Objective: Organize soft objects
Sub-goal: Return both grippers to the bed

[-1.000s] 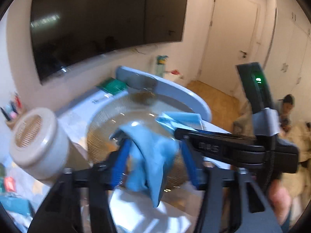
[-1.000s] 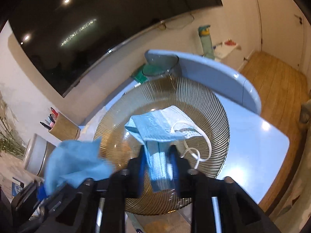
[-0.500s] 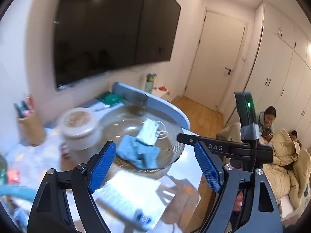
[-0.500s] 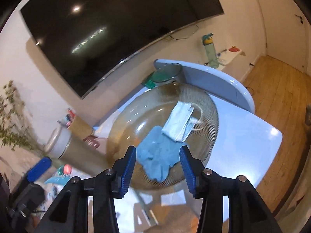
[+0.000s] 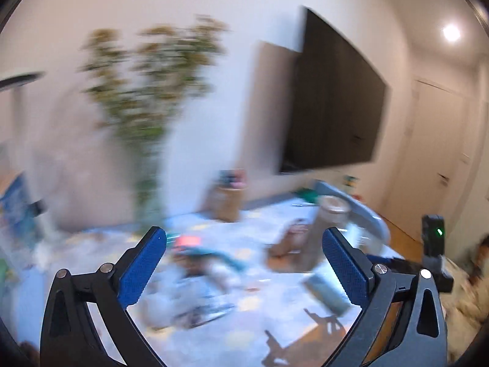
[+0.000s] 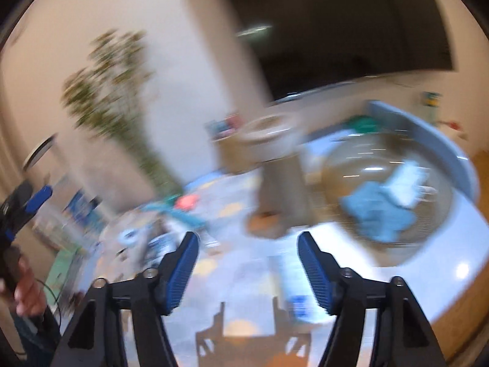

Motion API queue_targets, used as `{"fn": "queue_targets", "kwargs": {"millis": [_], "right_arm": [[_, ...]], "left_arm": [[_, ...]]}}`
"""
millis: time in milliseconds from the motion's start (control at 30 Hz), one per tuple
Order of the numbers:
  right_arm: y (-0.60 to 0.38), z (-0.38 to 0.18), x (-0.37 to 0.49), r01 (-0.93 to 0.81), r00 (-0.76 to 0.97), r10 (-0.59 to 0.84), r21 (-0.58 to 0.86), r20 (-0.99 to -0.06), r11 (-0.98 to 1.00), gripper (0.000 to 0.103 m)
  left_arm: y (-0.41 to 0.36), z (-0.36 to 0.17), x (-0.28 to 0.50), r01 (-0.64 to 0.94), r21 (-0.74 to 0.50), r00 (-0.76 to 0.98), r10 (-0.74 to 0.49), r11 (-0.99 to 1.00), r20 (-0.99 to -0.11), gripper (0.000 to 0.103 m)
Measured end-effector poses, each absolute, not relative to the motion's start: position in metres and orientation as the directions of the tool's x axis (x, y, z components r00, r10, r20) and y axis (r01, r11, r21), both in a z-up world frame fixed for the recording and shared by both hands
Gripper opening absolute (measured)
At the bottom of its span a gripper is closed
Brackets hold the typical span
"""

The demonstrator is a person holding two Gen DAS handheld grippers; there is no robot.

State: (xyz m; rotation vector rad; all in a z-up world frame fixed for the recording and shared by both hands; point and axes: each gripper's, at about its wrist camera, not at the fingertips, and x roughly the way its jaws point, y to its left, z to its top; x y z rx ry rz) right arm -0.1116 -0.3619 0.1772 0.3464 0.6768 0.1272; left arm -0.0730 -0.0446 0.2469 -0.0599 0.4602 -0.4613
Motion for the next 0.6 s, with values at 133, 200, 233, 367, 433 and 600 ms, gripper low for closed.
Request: {"fn": "queue_targets", "kwargs": {"millis": [133, 200, 233, 367, 433, 600], "right_arm": [[-0.295, 0.143, -0.076, -0.115, 0.731, 0.305, 0.329, -0.611, 0.937, 0.081], [-0.27, 0.122, -0.061, -0.144, 0.715, 0.312, 0.305, -0.625, 0.941, 0.081], [-0.259, 0.111, -0.055, -0.156, 0.706, 0.315, 0.295, -0.634, 0.943, 0.081], [-0.23, 0.069, -0.039, -0.176, 0.676, 0.31, 0.263, -0.668, 0.949, 0.081], [-0.222, 0.054, -0.034, -0.177, 0.667, 0.291, 0.233, -0.686, 0.956, 0.081], [-0.212, 0.046, -0.027, -0.189, 0.651, 0.26, 0.18, -0.713, 0.965, 0.081]], "left_arm": [[0.003, 0.199, -0.062, 0.256, -0.154, 0.823, -0.299, 0.954, -0.482, 0.102], [0.024, 0.161, -0.053, 0.189, -0.157, 0.812, -0.244, 0.969, -0.531, 0.102], [0.033, 0.143, -0.048, 0.16, -0.162, 0.799, -0.224, 0.974, -0.558, 0.102], [0.054, 0.066, -0.026, 0.112, -0.205, 0.711, -0.222, 0.972, -0.667, 0.102], [0.059, 0.04, -0.022, 0.102, -0.222, 0.682, -0.23, 0.97, -0.694, 0.101], [0.064, 0.014, -0.017, 0.101, -0.232, 0.65, -0.241, 0.967, -0.72, 0.101]]}}
